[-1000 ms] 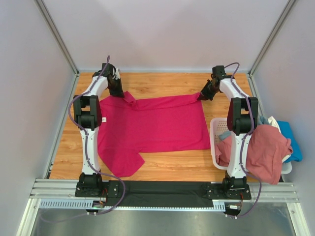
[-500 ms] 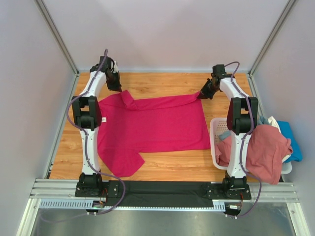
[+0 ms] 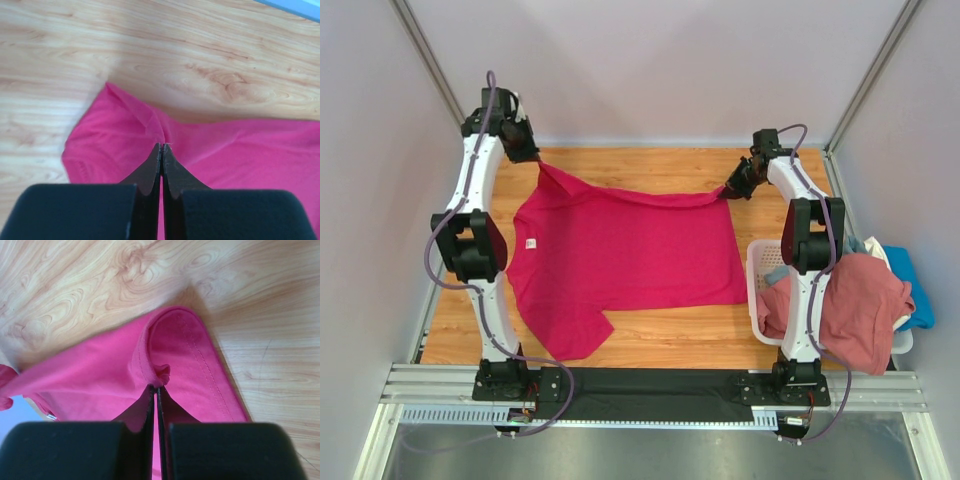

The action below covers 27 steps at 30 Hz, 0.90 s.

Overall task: Fold and stack the t-shirts
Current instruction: Fold the tshirt

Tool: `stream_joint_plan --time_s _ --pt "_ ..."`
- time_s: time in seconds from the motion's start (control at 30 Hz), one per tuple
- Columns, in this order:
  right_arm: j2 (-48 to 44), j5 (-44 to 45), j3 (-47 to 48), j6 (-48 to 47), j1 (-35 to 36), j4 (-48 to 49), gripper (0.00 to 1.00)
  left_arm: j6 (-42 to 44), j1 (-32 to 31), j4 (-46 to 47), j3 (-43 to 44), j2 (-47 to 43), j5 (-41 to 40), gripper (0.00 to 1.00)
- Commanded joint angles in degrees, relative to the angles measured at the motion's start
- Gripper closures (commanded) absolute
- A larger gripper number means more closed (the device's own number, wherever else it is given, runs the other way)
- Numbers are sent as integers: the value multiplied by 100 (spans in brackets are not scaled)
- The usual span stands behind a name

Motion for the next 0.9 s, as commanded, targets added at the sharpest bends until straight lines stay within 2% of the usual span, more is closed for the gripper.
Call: stream_joint_plan --time_s 0.0,0.4,0.57,0.7,0.87 --pt "-48 -181 231 14 -16 -183 100 -173 96 -217 -365 -746 -121 100" --pt "-478 -295 -261 -82 -24 -367 100 -357 96 -209 -2353 -2214 -104 100" --pt "-672 -251 -436 -188 -24 -482 100 -480 105 -358 -2801 -2680 -367 100" --pt "-716 -330 -507 -232 -16 -587 100 -630 105 -507 -3276 -3040 -884 100" --pt "-777 -330 -647 -311 -24 -613 100 -849 140 -560 -3908 -3383 -939 100"
